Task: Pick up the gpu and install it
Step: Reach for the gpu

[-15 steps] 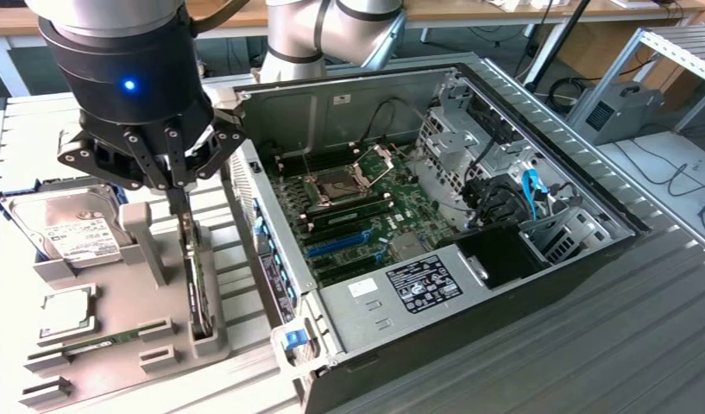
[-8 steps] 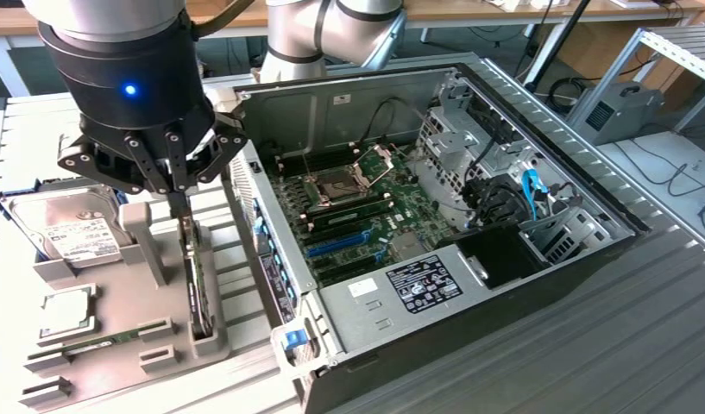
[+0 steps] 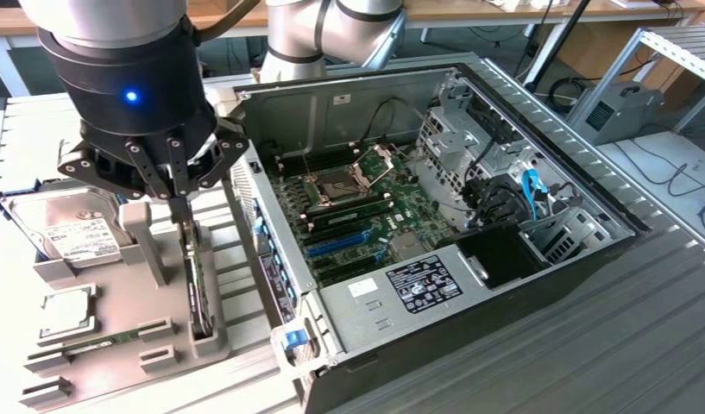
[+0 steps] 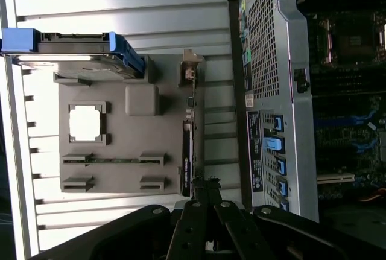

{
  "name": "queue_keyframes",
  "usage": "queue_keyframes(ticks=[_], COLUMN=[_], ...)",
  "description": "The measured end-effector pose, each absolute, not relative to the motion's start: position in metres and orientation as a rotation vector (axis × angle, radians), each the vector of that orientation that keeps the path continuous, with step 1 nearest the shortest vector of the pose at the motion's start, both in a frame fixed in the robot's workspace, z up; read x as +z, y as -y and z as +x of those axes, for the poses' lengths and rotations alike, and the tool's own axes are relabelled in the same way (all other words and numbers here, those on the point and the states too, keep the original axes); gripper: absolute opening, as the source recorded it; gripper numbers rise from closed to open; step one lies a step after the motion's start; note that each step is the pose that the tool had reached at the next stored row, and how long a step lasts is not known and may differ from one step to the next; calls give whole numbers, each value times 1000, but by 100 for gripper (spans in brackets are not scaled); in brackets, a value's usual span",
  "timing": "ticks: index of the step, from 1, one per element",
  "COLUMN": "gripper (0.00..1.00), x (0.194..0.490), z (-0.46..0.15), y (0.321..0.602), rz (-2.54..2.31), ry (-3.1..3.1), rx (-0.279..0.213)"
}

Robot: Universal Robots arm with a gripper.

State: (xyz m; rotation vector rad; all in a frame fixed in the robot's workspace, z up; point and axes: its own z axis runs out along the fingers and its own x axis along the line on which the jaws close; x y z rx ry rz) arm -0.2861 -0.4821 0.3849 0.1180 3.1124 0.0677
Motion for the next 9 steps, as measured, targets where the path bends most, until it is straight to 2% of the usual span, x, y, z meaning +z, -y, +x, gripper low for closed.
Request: queue_keyframes(ticks=[9], gripper=[11], x=[385], z=[-286], y=[489], rz=[118], ry=[-3113], rx=[68])
